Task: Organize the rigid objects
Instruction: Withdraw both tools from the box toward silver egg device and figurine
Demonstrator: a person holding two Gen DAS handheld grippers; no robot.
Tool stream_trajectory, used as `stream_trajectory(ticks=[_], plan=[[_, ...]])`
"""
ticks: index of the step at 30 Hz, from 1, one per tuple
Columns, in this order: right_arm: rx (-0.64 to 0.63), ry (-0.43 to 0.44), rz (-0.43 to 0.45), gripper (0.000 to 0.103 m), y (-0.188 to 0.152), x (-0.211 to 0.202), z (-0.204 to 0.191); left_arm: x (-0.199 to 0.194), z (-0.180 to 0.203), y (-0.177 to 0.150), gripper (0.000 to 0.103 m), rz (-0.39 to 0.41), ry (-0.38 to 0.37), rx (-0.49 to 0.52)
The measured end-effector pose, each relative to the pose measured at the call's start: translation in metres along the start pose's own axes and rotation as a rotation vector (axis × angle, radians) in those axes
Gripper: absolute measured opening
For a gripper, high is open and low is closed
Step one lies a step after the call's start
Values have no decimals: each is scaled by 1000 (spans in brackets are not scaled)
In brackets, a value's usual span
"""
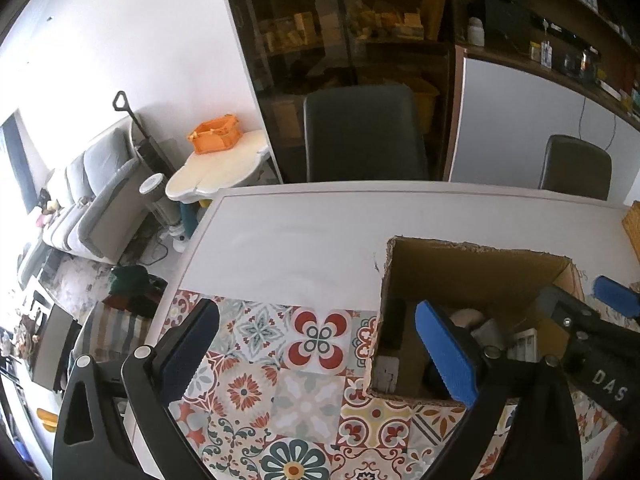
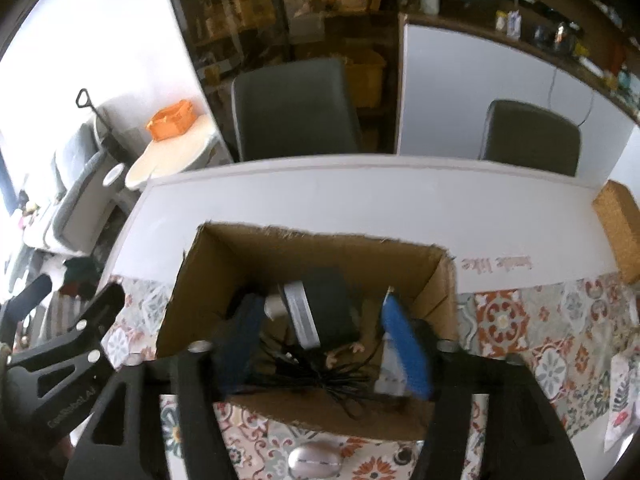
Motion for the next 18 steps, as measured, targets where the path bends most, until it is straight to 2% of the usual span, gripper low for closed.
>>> stream_trajectory(ticks=[8, 12, 18], plan=[[66, -16, 19, 75, -16, -17, 24, -22, 9, -19, 103, 52, -6, -4], [84, -21, 21, 75, -34, -23, 35, -33, 20, -34, 103, 61, -58, 11], [96, -27, 52, 75, -61, -36, 51, -40, 35, -61, 103, 53, -82, 20]])
Point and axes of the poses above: each gripper's, at about its wrist camera, not at the fingertips, and x roughly the way its jaws point, z to its right, y to its top, the point moved 9 cm from there along x, roughly the way its jaws point, and after that the axes turned 14 degrees about -z, right-handed, at the moved point
